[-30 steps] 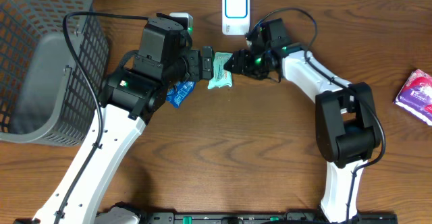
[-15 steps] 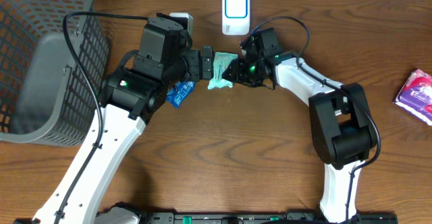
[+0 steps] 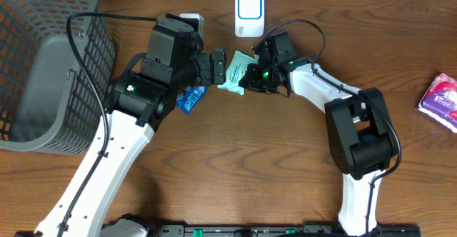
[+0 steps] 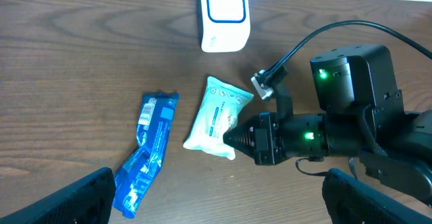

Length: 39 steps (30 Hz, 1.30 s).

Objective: Scan the item barcode
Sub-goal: 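Pull the green wipes pack rightward from the left gripper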

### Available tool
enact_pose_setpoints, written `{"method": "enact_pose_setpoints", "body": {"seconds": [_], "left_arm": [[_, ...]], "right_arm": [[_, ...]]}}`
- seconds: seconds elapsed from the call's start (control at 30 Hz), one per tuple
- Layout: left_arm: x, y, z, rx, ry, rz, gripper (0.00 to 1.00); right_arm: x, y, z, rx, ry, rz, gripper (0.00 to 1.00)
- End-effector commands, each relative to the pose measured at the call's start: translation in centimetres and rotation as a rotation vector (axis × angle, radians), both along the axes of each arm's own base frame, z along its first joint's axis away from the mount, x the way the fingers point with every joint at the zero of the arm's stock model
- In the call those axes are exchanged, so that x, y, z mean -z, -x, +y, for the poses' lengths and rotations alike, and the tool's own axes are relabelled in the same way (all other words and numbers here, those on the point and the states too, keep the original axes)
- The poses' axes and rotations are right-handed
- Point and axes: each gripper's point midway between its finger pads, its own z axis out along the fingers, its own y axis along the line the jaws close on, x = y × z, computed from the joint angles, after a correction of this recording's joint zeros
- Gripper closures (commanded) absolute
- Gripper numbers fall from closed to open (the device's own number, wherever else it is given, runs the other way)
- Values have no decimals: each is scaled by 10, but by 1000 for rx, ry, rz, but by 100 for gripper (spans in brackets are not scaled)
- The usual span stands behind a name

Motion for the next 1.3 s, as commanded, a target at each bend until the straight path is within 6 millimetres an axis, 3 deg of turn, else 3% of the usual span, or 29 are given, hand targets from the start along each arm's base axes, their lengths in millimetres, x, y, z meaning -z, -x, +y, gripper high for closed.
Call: {"method": "enact_pose_setpoints", "body": {"seconds": [0.0,0.13,0.37,0.57,0.63,0.83,0.9,1.07,1.27], "left_arm": [[-7,-3,2,-16,1,-15,2],[-7,-3,2,-16,1,-15,2],[-7,-3,2,-16,1,-15,2],[-7,-3,2,-16,1,-15,2],[-7,-3,2,-16,1,-15,2],[-7,-3,2,-16,1,-15,2],[-7,-3,2,-16,1,-15,2],[-7,-3,2,-16,1,-15,2],[-7,-3,2,-16,1,-15,2]], "right_arm": [[-13,5,-3,-59,-41,-22,99],[-25,8,-19,-98,-17,-51,99],[-63,25,-46,-125,68,-82,99],[-54,42,-104,-27,401,-22,99],[-51,47,-109,-25,429,0,95],[-61,36,-81,-55,313,-66,43],[-65,25,-70,-40,287,-112,33],[-67,9,-43,-64,249,-210,27],[-31,4,-22,12,214,-125,34]]}}
